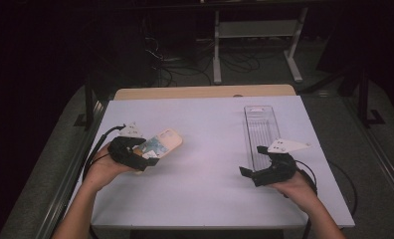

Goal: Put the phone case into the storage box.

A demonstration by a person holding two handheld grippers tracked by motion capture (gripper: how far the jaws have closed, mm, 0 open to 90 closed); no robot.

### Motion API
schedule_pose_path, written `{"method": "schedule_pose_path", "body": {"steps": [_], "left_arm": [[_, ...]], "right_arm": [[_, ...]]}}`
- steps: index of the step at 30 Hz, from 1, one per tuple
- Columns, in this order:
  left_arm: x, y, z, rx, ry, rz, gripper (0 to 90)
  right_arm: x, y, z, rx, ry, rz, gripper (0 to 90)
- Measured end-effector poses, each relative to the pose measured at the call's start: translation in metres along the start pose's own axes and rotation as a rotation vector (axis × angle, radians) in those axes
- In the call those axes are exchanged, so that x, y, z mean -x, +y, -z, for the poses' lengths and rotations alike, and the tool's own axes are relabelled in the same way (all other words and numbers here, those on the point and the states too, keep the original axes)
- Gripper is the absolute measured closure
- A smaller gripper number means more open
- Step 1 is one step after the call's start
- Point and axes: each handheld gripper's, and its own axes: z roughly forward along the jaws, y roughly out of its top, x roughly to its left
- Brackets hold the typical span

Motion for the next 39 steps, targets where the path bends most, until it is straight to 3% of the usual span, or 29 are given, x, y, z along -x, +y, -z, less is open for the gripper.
{"method": "schedule_pose_path", "body": {"steps": [21,32,39], "left_arm": [[0.016,0.04,-0.025,0.017,-0.153,-0.156,11.1],[0.018,0.05,-0.044,0.021,-0.231,-0.177,11.1],[0.018,0.049,-0.045,0.023,-0.255,-0.192,11.1]], "right_arm": [[0.001,0.0,0.0,0.001,0.003,-0.004,0.0],[0.001,0.0,0.0,0.0,0.006,-0.005,0.0],[0.001,0.001,0.0,-0.01,0.009,-0.001,0.0]]}}
